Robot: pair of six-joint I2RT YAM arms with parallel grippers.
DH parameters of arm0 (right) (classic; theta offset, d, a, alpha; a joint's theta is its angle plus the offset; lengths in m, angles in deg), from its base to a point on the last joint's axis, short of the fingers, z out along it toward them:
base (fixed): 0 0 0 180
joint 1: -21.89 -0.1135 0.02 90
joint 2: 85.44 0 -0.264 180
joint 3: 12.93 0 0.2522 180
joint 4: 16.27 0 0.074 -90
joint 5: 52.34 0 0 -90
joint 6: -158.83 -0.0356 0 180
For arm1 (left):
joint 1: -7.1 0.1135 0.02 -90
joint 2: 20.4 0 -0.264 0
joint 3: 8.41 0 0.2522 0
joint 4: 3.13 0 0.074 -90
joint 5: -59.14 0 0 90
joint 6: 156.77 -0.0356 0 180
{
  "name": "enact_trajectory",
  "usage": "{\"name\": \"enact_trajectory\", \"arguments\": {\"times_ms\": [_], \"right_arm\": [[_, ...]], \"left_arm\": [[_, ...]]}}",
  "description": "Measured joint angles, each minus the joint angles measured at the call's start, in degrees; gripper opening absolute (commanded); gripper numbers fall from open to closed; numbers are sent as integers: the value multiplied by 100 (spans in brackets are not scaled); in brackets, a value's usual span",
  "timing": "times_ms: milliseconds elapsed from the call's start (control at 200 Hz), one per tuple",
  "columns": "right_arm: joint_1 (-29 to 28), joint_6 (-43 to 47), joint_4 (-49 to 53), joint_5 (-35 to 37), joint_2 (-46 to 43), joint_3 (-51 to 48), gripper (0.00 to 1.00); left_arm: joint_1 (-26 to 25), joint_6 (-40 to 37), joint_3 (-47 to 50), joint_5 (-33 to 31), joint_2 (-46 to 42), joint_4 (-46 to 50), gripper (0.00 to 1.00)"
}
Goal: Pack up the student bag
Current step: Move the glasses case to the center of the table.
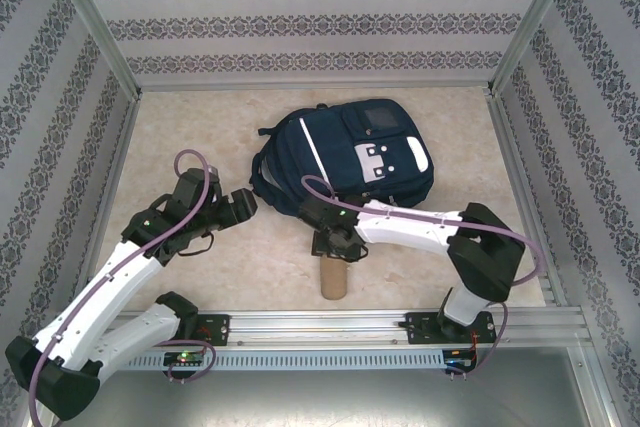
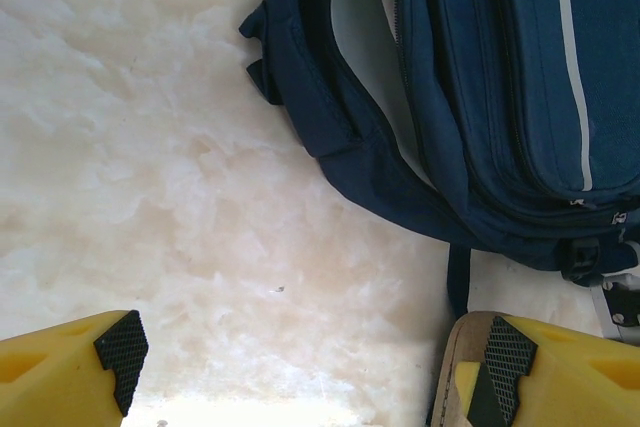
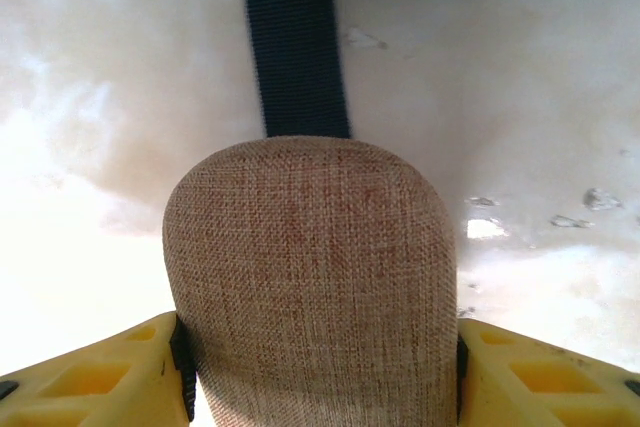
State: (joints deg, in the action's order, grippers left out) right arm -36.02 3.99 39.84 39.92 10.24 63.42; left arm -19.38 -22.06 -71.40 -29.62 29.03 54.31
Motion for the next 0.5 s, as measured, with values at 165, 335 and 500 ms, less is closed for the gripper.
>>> {"name": "enact_trajectory", "arguments": {"times_ms": [165, 335, 500], "right_arm": [[-76, 393, 109, -63, 647, 1145, 57], [-76, 820, 92, -341, 1784, 2804, 58], [-74, 1163, 205, -584, 2977, 4435, 59]], "left_arm": [[55, -17, -83, -334, -203, 262, 89], [85, -20, -264, -846, -732, 542, 92], [111, -20, -503, -1185, -820, 758, 92]]}}
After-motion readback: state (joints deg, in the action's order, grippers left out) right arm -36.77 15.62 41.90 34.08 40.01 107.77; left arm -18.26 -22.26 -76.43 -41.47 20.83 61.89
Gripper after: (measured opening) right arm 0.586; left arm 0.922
